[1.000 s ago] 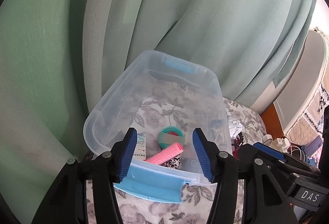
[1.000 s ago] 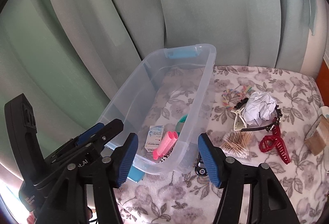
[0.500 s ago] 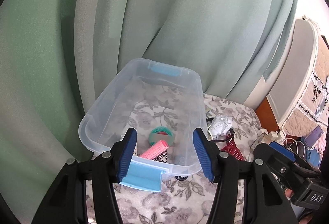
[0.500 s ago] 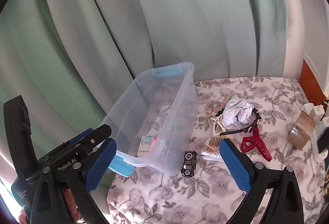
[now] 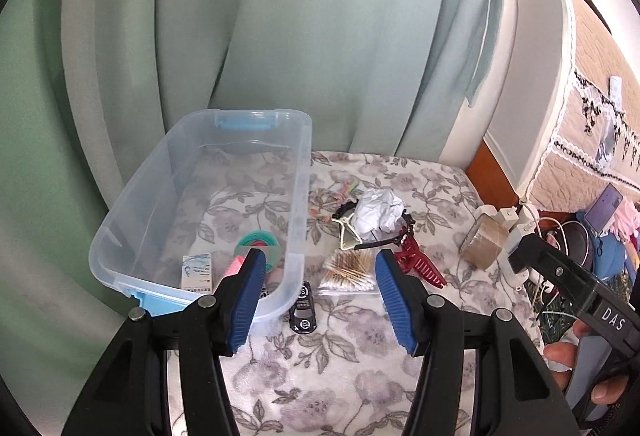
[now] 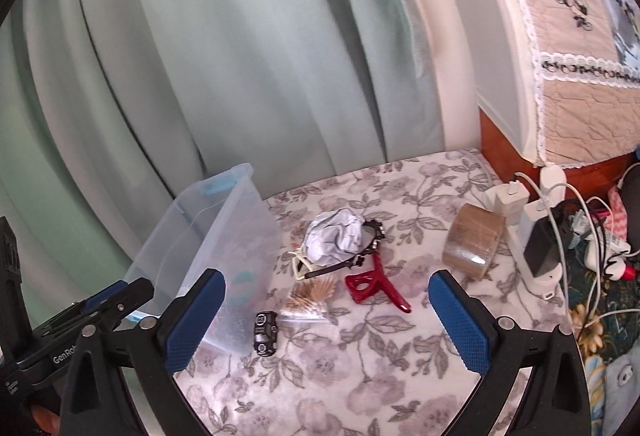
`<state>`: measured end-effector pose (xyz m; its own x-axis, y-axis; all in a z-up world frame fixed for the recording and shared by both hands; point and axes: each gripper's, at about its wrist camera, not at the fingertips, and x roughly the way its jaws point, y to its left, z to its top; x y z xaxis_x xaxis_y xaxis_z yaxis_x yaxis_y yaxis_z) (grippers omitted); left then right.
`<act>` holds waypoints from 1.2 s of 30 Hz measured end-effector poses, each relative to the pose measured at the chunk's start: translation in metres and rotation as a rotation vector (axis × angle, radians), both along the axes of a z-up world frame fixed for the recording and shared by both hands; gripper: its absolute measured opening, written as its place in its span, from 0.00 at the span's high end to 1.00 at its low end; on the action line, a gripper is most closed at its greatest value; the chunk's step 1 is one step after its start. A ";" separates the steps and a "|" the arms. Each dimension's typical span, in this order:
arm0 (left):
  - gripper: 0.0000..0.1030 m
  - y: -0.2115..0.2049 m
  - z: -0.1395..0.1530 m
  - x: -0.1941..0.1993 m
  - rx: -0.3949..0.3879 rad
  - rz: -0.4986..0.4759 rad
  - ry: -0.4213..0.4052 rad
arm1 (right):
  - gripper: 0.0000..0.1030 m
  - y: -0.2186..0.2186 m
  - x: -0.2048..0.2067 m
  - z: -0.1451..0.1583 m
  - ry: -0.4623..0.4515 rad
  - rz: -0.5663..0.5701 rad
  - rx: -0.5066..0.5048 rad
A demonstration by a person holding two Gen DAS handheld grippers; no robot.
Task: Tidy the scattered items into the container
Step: 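Withdraw both tools and move the left tool toward the black toy car, then close the left tool on the black toy car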
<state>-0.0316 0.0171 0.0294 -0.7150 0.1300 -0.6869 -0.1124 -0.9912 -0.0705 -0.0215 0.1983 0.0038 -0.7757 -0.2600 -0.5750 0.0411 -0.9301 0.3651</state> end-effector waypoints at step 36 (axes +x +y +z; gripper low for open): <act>0.39 0.037 -0.163 -0.048 -0.194 0.217 -0.304 | 0.00 0.057 -0.034 -0.122 -0.266 0.017 -0.138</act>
